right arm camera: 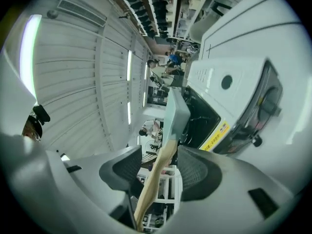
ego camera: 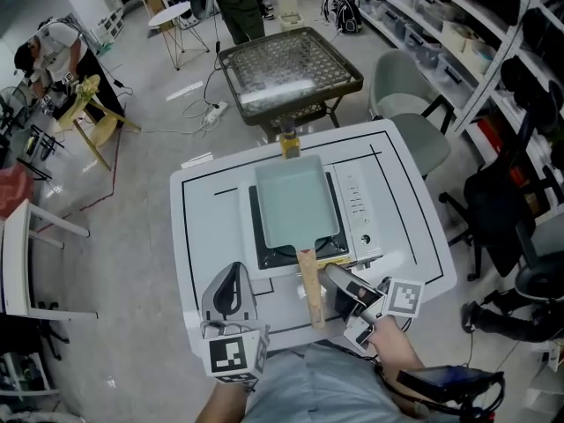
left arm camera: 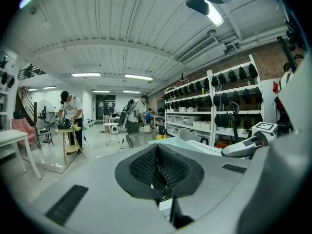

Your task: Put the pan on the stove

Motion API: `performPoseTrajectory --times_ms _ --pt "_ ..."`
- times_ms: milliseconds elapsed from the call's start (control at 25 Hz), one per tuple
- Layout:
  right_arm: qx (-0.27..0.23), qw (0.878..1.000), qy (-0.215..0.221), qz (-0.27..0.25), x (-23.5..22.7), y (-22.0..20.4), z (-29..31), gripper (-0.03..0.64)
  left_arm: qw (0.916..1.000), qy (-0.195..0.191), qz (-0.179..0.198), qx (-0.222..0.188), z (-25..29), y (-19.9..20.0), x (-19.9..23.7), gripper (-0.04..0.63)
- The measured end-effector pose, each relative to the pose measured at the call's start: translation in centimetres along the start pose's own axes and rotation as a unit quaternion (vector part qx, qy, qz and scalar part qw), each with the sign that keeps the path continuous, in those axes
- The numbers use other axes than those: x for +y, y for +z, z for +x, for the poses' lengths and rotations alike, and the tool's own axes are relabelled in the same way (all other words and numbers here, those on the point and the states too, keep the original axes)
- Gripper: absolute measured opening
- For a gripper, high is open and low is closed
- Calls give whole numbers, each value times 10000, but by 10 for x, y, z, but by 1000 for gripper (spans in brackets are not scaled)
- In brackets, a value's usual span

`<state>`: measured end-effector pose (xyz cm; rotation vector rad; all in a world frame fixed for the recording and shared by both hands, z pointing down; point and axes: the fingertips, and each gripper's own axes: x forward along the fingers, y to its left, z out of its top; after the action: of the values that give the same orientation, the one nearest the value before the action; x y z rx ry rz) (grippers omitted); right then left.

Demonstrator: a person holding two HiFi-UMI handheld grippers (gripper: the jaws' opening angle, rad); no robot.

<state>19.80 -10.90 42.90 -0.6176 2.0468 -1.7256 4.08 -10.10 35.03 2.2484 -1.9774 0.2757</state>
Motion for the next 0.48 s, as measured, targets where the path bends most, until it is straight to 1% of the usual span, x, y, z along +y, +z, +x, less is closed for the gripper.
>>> performPoseTrajectory --times_ms 80,120,160,200,240,280,320,400,480 --pt "-247 9991 -128 -328 5 10 -21 209 9999 -50 -8 -115 -5 9 -7 18" --pt "-404 9972 -212 -595 9 16 -32 209 9998 -82 -15 -177 -8 14 -11 18" --pt "-569 9934 -292 -954 17 23 -41 209 9996 -116 -18 -242 -11 20 -14 18" --pt "-716 9869 -341 -1403 28 28 -47 208 9994 -149 -9 -309 -14 26 -16 18" --pt "-828 9771 -353 -1928 43 32 -51 207 9991 -170 19 -381 -18 32 -18 18" --pt "-915 9633 -361 -2499 59 35 -52 207 9988 -175 64 -460 -21 39 -19 18" --pt "-1003 9454 -401 -3076 74 37 -52 203 9983 -158 119 -544 -24 46 -19 18" --pt "-1227 9016 -619 -4101 101 44 -52 173 9972 -61 225 -705 -28 61 -17 18" --pt "-1401 8583 -929 -4848 118 47 -52 120 9959 53 304 -848 -31 74 -14 18"
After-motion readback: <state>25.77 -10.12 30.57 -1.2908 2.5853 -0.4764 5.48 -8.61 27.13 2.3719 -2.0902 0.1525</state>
